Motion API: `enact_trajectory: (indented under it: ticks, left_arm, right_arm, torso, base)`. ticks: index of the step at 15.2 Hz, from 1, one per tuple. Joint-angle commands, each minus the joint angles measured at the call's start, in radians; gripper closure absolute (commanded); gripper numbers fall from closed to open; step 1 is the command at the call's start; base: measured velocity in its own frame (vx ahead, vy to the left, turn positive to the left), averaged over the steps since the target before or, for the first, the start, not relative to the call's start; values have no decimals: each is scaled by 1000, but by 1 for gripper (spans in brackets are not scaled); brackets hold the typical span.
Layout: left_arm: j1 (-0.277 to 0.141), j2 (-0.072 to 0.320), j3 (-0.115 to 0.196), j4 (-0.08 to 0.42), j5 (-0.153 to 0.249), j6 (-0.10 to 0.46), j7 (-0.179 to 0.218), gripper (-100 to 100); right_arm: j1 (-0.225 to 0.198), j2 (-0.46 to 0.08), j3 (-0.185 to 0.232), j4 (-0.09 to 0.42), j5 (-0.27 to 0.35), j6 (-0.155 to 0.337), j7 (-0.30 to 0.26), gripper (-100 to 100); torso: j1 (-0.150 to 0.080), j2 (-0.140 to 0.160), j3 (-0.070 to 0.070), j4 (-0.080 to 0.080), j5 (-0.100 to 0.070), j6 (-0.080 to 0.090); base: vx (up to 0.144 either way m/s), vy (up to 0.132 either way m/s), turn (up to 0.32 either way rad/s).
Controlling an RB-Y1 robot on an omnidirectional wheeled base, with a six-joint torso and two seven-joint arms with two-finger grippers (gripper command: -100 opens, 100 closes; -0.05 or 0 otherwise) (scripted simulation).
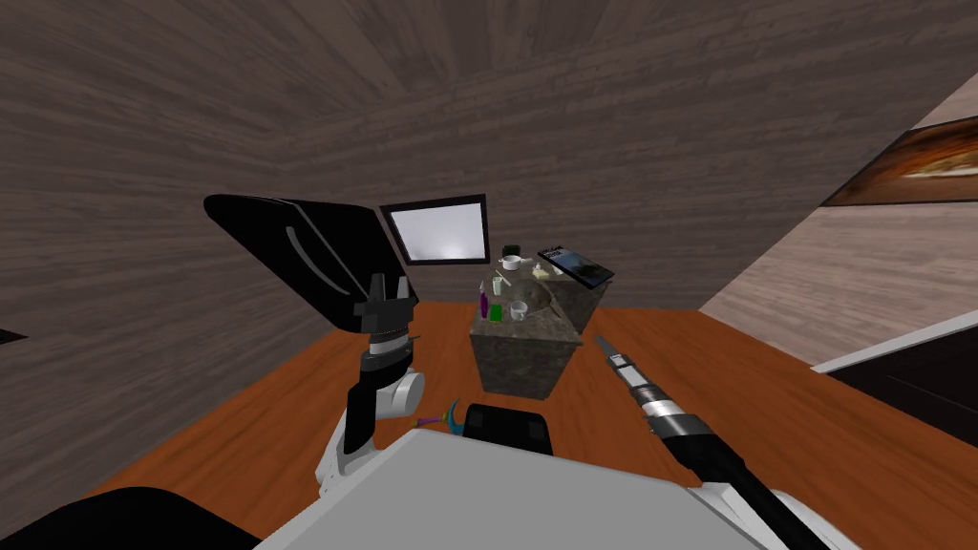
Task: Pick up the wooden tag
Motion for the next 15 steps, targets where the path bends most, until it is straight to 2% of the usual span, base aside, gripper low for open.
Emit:
enact_trajectory:
  ticks: [1, 2, 3, 4, 5, 6, 7, 9, 10, 11, 12, 14, 15]
  left_arm:
    - [0, 0, 0, 0, 0, 0, 0, 0]
    - [0, 0, 0, 0, 0, 0, 0, 0]
    - [0, 0, 0, 0, 0, 0, 0, 0]
    - [0, 0, 0, 0, 0, 0, 0, 0]
    - [0, 0, 0, 0, 0, 0, 0, 0]
    - [0, 0, 0, 0, 0, 0, 0, 0]
    - [0, 0, 0, 0, 0, 0, 0, 0]
    - [0, 0, 0, 0, 0, 0, 0, 0]
    - [0, 0, 0, 0, 0, 0, 0, 0]
    - [0, 0, 0, 0, 0, 0, 0, 0]
    - [0, 0, 0, 0, 0, 0, 0, 0]
    - [0, 0, 0, 0, 0, 0, 0, 0]
    - [0, 0, 0, 0, 0, 0, 0, 0]
  right_arm:
    - [3, -43, 3, 27, -2, 32, 24, -100]
    - [13, -70, 5, 61, -6, 65, 53, -100]
    - [13, -92, 5, 61, -6, 69, 53, -100]
    - [13, -92, 5, 61, -6, 69, 53, -100]
    - [23, -130, 8, 96, -9, 107, 84, -100]
    - [23, -142, 8, 96, -9, 107, 84, -100]
    - [32, -174, 10, 130, -12, 134, 115, -100]
    - [32, -191, 10, 130, -12, 146, 115, -100]
    - [41, -233, 13, 165, -16, 179, 146, -100]
    - [41, -239, 13, 165, -16, 185, 146, -100]
    - [50, -274, 16, 199, -19, 212, 178, -100]
    - [50, -287, 16, 199, -19, 225, 178, -100]
    - [57, -326, 19, 234, -22, 260, 209, -100]
  torso:
    - [0, 0, 0, 0, 0, 0]
    - [0, 1, 0, 0, 0, 0]
    - [3, 0, 0, 0, 0, 0]
    - [5, -1, 0, 0, 1, 0]
    - [2, -2, -1, 0, 1, 0]
    - [1, -1, -1, 0, 0, 0]
    - [1, -1, 0, 0, 0, 0]
    - [5, -1, -1, 0, 1, 0]
    - [2, -2, -1, 0, 1, 0]
    - [2, -3, -1, 0, 0, 0]
    - [3, -3, -2, -1, 1, 0]
    - [7, -3, -2, -1, 2, 0]
    - [4, -2, -1, 0, 1, 0]
  base:
    - [-16, 194, -3]
    - [2, 249, -9]
    - [28, 261, -11]
    - [33, 184, -4]
    - [14, 177, 11]
    - [2, 199, -6]
    - [9, 258, 4]
    - [27, 218, -4]
    - [45, 208, 6]
    - [52, 230, -3]
    - [43, 290, 4]
    - [25, 242, -4]
    - [38, 193, 19]
